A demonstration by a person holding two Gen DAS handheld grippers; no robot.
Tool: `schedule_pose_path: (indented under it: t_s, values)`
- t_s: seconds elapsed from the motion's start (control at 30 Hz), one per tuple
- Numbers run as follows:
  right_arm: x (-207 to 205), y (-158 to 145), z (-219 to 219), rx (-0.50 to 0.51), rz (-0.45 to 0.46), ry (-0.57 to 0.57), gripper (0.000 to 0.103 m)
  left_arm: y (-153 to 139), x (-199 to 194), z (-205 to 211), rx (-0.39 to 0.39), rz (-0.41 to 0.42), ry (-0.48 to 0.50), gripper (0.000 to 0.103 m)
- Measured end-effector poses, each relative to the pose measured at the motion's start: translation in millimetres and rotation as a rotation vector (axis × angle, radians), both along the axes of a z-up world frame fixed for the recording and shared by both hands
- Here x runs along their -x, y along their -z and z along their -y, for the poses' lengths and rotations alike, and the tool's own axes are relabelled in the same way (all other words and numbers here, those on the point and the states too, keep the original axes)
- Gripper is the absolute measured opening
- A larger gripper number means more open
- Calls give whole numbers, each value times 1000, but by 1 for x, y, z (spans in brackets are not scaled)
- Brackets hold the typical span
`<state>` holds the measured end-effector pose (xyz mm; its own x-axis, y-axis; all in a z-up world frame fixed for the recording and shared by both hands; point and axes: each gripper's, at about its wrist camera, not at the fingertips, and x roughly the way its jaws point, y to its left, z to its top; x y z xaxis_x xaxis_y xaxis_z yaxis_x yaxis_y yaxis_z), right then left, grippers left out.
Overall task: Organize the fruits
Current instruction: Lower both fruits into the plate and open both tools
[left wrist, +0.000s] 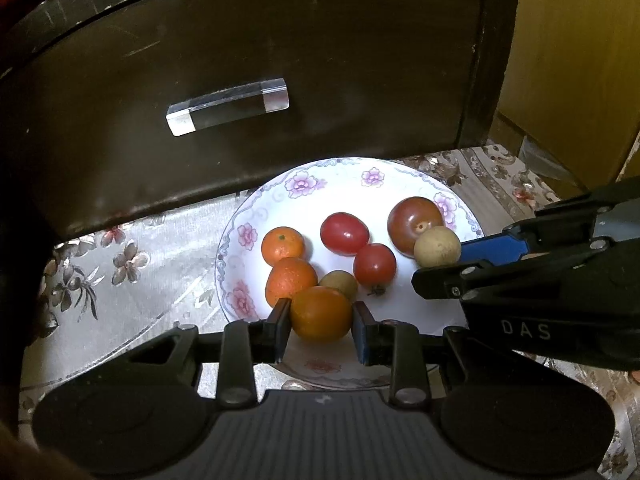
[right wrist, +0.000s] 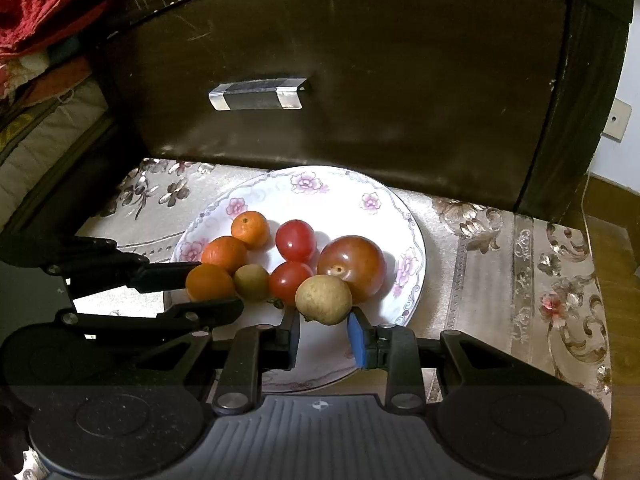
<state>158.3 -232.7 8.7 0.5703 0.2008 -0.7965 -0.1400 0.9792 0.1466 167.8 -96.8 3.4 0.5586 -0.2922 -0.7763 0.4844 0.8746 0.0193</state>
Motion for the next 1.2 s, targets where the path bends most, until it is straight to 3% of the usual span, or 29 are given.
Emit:
schedule_pose_path:
  t_s: [0.77, 1.2]
  values:
    - [7, -10, 1, -25, 22, 19, 31, -11, 6, -4, 10, 27, -27, 39]
    - [22, -22, 2, -37, 49, 41, 40, -22, 26, -6, 0, 44, -36, 52]
